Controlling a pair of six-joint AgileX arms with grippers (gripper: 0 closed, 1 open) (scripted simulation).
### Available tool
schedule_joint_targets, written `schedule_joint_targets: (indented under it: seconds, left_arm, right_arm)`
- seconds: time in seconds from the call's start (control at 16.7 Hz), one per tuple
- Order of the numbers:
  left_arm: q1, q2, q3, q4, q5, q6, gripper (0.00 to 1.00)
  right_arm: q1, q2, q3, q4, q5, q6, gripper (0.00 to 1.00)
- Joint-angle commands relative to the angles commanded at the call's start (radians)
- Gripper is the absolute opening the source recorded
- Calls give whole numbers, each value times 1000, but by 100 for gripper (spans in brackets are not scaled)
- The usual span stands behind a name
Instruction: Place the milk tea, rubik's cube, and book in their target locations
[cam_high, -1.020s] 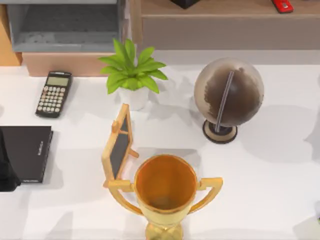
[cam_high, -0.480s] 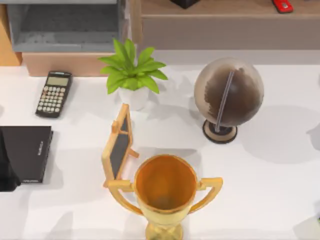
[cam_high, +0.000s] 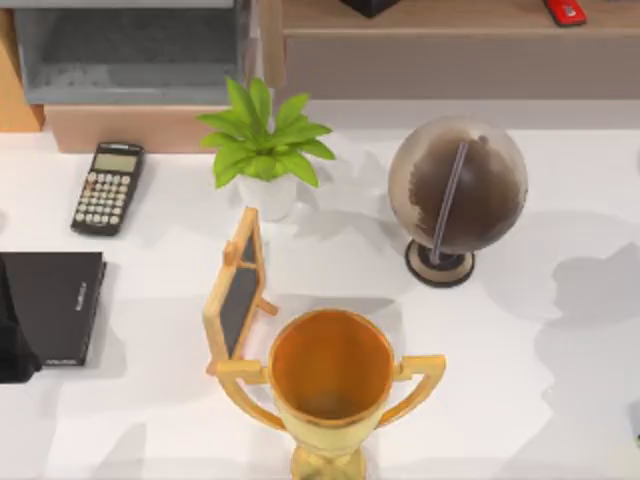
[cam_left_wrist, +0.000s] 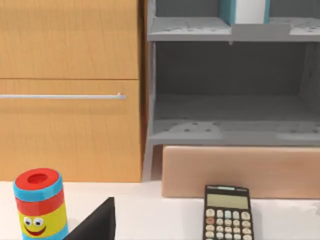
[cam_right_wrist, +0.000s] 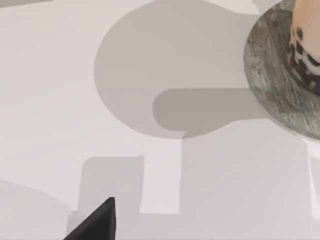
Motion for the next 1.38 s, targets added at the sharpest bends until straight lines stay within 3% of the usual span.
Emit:
schedule_joint_targets:
  seconds: [0.36,0.66,0.9,1.38]
  left_arm:
    - [0,0,0,0,0,0,100]
    - [0,0,0,0,0,0,100]
    - [0,0,0,0,0,0,100]
    - [0,0,0,0,0,0,100]
  right_arm:
    - [201,-211,68,-725,123,-117,100]
    - [350,-344,88,-1148,196,-206,100]
    - [417,-396,90,-1301,224,-247,100]
    - [421,-393,72,-1295,226,-250,100]
